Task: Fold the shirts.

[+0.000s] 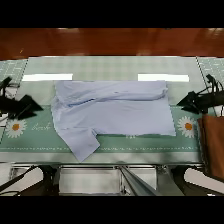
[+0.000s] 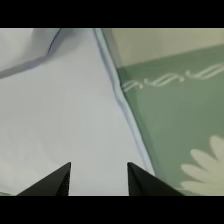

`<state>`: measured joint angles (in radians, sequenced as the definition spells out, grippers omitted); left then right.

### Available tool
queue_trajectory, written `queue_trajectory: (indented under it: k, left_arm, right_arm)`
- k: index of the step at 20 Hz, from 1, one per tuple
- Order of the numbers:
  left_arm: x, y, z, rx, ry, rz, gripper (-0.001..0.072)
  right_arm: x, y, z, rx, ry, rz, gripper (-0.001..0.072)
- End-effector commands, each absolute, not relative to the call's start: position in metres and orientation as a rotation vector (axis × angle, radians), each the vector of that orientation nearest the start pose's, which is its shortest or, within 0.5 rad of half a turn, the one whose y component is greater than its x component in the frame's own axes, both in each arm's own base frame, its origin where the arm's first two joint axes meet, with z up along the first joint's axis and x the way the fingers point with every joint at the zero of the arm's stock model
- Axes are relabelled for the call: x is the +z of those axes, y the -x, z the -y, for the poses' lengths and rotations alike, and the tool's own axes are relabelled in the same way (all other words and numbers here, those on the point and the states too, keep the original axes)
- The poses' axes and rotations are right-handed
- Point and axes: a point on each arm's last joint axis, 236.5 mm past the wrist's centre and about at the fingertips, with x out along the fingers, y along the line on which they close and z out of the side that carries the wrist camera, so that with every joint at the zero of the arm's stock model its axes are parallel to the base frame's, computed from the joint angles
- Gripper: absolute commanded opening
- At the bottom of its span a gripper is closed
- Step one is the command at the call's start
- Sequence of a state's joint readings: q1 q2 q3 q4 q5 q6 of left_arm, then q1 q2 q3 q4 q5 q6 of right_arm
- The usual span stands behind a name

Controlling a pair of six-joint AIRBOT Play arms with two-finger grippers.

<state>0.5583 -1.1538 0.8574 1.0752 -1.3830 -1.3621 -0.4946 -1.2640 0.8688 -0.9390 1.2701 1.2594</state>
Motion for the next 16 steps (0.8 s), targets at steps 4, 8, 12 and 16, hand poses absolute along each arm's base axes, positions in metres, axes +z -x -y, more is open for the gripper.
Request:
queue_trajectory:
  k: [4, 8, 12, 16]
  left_arm:
    - [-0.073, -0.198, -0.001, 0.102, 1.138, -1.424, 0.0505]
    - [-0.095, -0.18, 0.021, 0.089, 1.143, -1.487, 0.0505]
    - [-0.1, -0.197, 0.046, 0.021, 1.087, -1.469, 0.0505]
    - [-0.109, -0.219, 0.073, -0.027, 1.049, -1.448, 0.0504]
  right_arm:
    - [-0.015, -0.283, -0.024, 0.221, -0.874, -1.112, 0.0419]
    - [-0.013, -0.283, -0.025, 0.224, -0.873, -1.109, 0.0419]
    - [-0.013, -0.284, -0.025, 0.217, -0.885, -1.108, 0.0419]
    - [-0.013, -0.284, -0.024, 0.209, -0.89, -1.105, 0.0419]
